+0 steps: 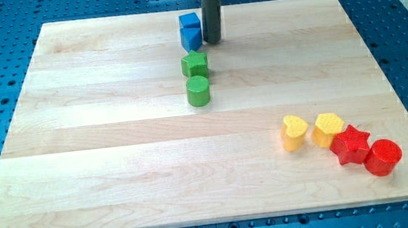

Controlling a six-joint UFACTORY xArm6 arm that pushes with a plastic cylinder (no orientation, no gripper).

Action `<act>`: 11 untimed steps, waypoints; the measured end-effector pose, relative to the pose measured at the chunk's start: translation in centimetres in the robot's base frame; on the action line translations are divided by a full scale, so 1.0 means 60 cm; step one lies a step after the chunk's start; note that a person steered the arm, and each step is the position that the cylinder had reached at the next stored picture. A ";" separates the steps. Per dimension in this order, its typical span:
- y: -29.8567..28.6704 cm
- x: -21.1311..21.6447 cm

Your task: Adjust the green blocks below the blue blocks

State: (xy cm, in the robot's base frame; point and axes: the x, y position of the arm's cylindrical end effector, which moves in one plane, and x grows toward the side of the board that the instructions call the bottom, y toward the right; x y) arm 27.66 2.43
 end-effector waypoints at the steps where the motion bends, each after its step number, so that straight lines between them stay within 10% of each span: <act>1: -0.012 -0.016; 3: 0.013 -0.005; 5: 0.051 0.239; 8: 0.012 0.148; 11: 0.010 0.245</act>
State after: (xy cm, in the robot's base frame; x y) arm 42.34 3.02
